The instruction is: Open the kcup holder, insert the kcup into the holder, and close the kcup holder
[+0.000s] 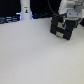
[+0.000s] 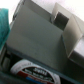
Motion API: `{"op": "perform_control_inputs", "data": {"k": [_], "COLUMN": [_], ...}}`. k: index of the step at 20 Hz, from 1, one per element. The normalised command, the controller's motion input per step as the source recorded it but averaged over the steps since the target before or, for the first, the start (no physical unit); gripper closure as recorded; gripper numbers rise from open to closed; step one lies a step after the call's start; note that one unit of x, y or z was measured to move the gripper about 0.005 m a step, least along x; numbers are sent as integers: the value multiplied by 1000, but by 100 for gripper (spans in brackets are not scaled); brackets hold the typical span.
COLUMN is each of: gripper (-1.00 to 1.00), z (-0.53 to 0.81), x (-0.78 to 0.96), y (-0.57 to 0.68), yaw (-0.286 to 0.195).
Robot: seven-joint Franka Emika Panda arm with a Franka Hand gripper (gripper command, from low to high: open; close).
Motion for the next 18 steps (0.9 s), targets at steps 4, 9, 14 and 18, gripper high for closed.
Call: {"op": "perform_control_inputs", "data": {"k": [4, 9, 14, 18], "gripper": [-100, -100, -100, -100], "z": [0, 388, 334, 34], "x": [44, 154, 277, 353], "y": [-16, 362, 545, 461], "yaw": [-4, -76, -37, -40]}}
